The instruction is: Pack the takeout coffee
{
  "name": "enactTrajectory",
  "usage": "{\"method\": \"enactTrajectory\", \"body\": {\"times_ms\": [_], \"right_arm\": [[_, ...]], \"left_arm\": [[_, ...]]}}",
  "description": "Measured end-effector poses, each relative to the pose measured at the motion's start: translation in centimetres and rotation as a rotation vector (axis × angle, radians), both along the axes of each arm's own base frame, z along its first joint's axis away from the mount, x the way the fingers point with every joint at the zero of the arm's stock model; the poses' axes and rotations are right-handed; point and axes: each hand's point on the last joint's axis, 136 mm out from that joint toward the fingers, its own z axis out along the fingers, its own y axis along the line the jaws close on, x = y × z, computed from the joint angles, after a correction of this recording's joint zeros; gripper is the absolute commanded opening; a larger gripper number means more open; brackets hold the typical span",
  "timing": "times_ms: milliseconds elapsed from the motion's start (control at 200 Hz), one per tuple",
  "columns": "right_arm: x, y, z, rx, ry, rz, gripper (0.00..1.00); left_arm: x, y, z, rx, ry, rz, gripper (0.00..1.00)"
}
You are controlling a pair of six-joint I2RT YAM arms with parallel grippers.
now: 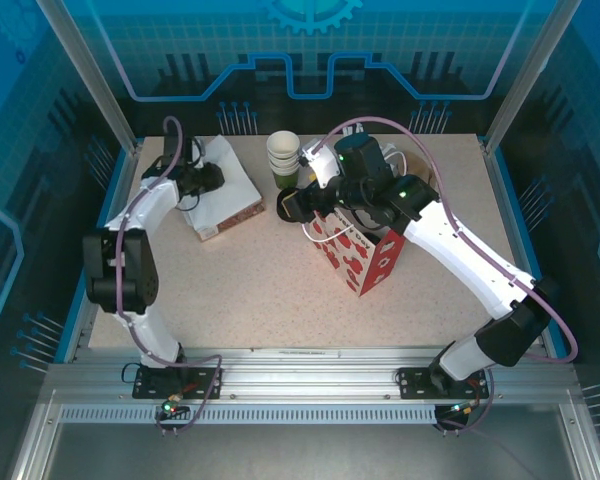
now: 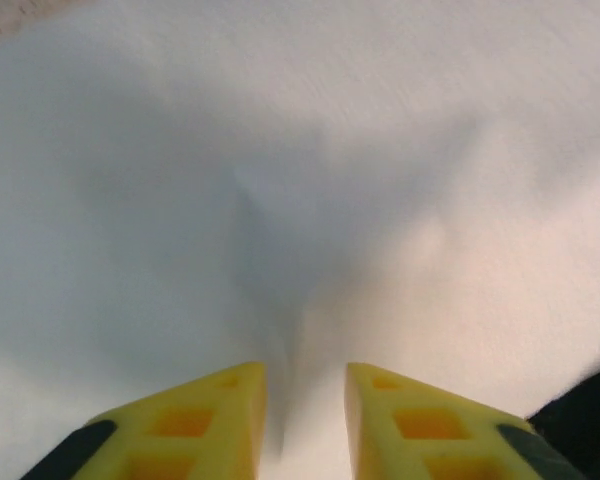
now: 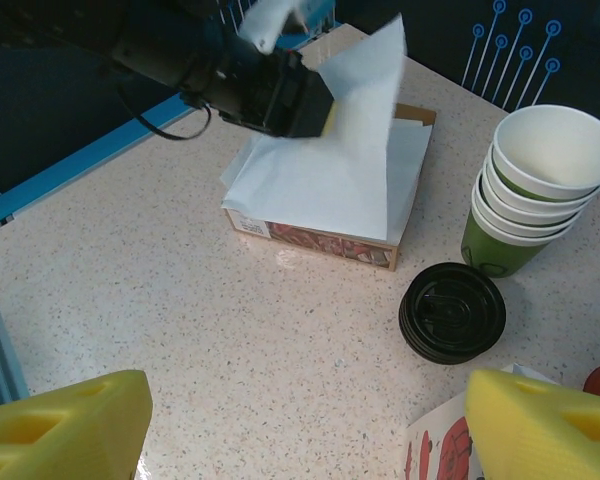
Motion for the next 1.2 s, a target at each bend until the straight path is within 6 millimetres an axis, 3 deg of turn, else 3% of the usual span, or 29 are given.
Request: {"method": "enactTrajectory", "body": {"times_ms": [75, 180, 365, 505, 745, 1000, 1201], "right_arm": [[0.0, -0.1, 0.0, -0.004, 0.002, -0.003, 0.84], [0.0, -0.2, -0.1, -0.009, 0.004, -0.006, 0.84], [0.0, -0.1, -0.4, -0.015, 0.011, -0.006, 0.84], [0.3, 0.1, -1.2, -0.027, 0.025, -0.005, 0.84], [0.4, 0.2, -1.4, -0.031, 0.030, -0.006, 0.84], [0.4, 0.2, -1.5, -0.034, 0.028, -0.003, 0.84], [0.5, 0.3, -1.8, -0.041, 0.033, -0.001, 0.84]], "left_arm": [[-0.3, 0.3, -1.3, 0.007, 0.041, 0.009, 0.48], [-0.4, 1.3, -0.6, 0.009, 0.019, 0.039, 0.53], [-2.0, 4.6, -0.1, -0.008, -0.002, 0.132, 0.54], [-2.2, 6.6, -1.8, 0.014, 0.041, 0.182, 0.55], [-0.5, 5.7, -5.3, 0.046, 0.142, 0.132, 0.64], [0.7, 4.5, -7.4, 0.164, 0.229, 0.059, 0.85], [0.4, 4.5, -9.8, 0.229, 0.316, 0.016, 0.87]]}}
